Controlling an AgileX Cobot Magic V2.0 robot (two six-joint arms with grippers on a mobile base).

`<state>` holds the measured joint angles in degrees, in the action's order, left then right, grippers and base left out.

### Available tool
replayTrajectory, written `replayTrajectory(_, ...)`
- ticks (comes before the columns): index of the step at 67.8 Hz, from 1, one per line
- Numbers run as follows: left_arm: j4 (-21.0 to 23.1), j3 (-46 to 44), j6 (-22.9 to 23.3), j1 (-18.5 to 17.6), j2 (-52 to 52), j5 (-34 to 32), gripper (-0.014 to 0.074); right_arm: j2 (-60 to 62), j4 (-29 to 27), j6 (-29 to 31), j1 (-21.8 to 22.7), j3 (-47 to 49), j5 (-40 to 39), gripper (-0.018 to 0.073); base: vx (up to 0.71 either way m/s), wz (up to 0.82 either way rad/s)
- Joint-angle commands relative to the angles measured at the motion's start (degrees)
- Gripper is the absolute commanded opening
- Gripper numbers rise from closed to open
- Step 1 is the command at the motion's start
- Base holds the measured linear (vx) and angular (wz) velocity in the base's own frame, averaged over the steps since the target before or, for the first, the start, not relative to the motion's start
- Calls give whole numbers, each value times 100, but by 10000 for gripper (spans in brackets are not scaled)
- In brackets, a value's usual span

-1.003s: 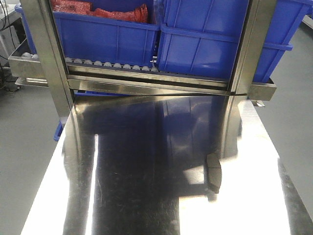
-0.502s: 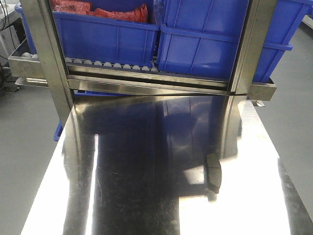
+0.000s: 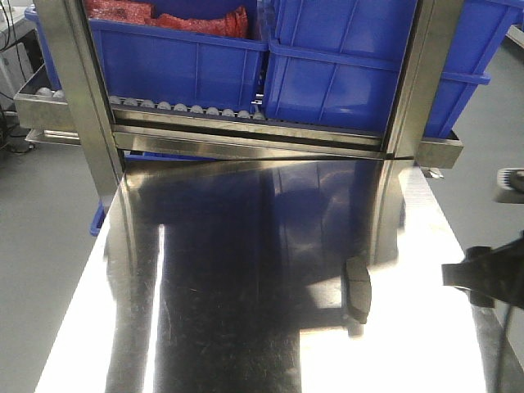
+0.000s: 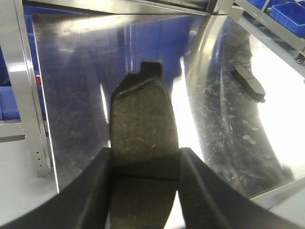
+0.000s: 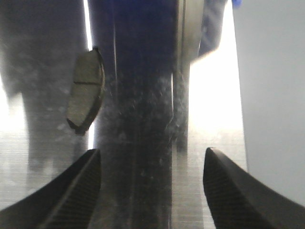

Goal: Move and align brake pads A on conveyor
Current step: 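Move the right gripper toward the remaining brake pad, then lower the right gripper over the pad and close on it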

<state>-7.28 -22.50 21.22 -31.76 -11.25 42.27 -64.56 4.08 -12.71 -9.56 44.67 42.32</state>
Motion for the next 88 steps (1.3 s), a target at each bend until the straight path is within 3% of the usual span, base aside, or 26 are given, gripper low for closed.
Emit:
replayTrajectory(1,-10,-166,19,-13,-43,-525,-6,-655,-31,-40,23,400,24,453,0,0)
replayTrajectory(19,-10,-166,19,-13,-43,-525,-6,-2113,-408,109,23,878,393,453,0,0)
replayTrajectory(37,-10,-166,19,-13,-43,-525,-6,-2618,-460,64,14,1520,803,453,0,0)
replayTrajectory(47,-10,-166,19,-13,-43,-525,-6,-2775,-408,3,-284,2015,1056,453,0,0)
replayTrajectory(65,-10,-166,19,-13,-43,-525,-6,-3270,-462,-691,-996,2883,1144,453,0,0)
replayTrajectory(88,-10,-166,19,-13,-43,-525,-6,-3877,-372,-878,-1045,3192,1405,453,0,0)
